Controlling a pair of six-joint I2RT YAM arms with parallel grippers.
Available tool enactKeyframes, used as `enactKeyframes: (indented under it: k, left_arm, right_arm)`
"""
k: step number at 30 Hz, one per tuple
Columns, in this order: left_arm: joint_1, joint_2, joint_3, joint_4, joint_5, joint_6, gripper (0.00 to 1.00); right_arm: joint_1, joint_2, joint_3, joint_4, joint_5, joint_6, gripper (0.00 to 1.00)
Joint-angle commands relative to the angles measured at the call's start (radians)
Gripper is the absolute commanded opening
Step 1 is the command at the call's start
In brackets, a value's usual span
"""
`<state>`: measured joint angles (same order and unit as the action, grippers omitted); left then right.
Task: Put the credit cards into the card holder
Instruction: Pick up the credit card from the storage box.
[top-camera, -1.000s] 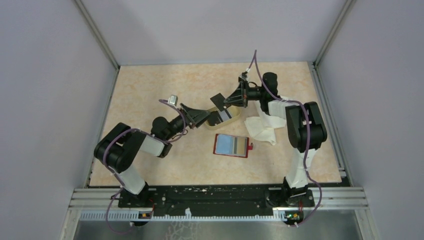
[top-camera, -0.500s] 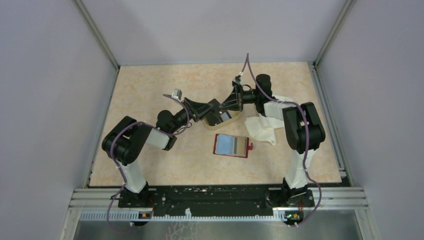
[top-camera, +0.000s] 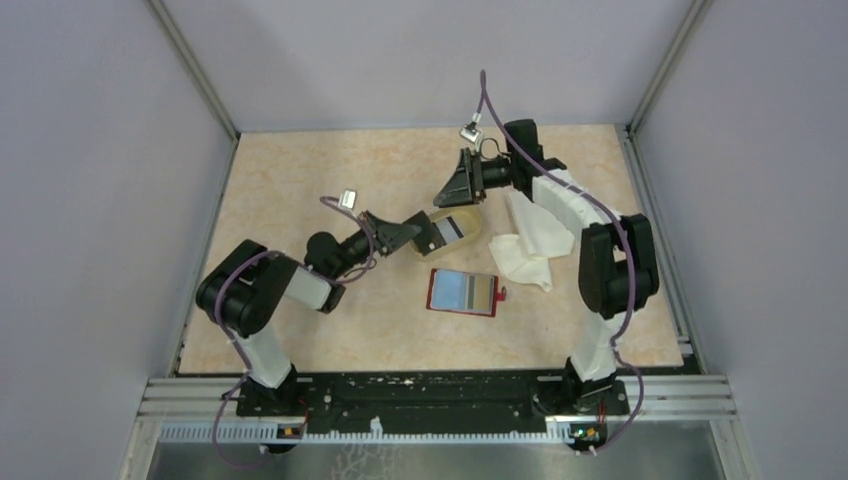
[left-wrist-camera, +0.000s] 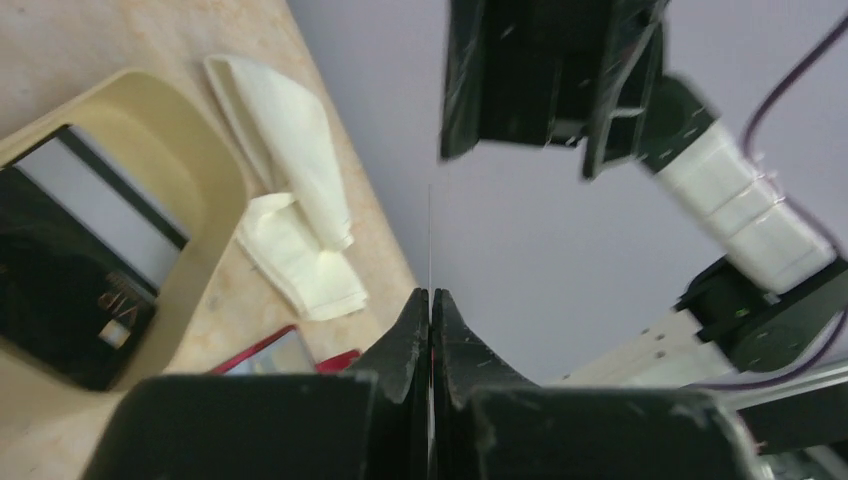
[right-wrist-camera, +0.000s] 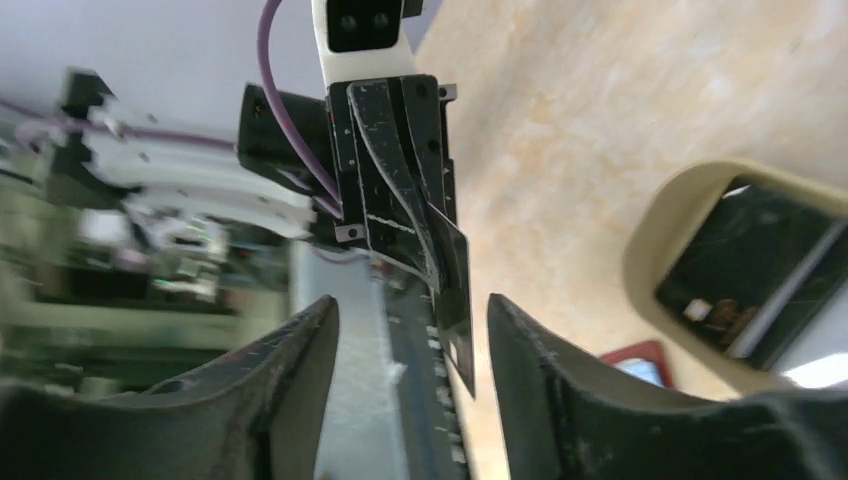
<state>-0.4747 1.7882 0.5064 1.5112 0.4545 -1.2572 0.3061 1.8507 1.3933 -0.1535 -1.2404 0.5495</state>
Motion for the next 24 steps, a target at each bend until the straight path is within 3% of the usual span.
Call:
enactKeyframes:
  k: [1,5,8,11,16,24]
  left_arm:
    - [0.006,-0.097,-0.119,0.281,0.109,0.328,0.0]
    - [-0.004,-0.237,-0.244,0.279,0.119,0.489,0.0]
    - [-0.05,-0.343,-0.327,0.278,0.04,0.568,0.0]
    - [-0.149,-0.446,-0.376,0.236,-0.069,0.675,0.0]
    - [-0.294,-0.589,-0.377,0.089,-0.239,0.825,0.0]
    - [-0.349,-0.564,-0.356,0.135,-0.283,0.824,0.0]
  right_arm:
    - [0.014,-0.197,0.084,-0.361,0.083,-0.656,0.61]
    - [0.049,-0.388,-0.086,-0.343,0.106,-0.95,0.83]
    - [0.098,-0.544,-0.278,-0.244,0.209,-1.03,0.98]
    - [0.138,-0.638,-0.405,-0.149,0.285,-0.991,0.98]
    - [0.184,-0.672,-0.537,-0.032,0.239,-0.912,0.98]
    - [0.274,-0.668,-0.6,0.175,0.233,-0.748,0.89]
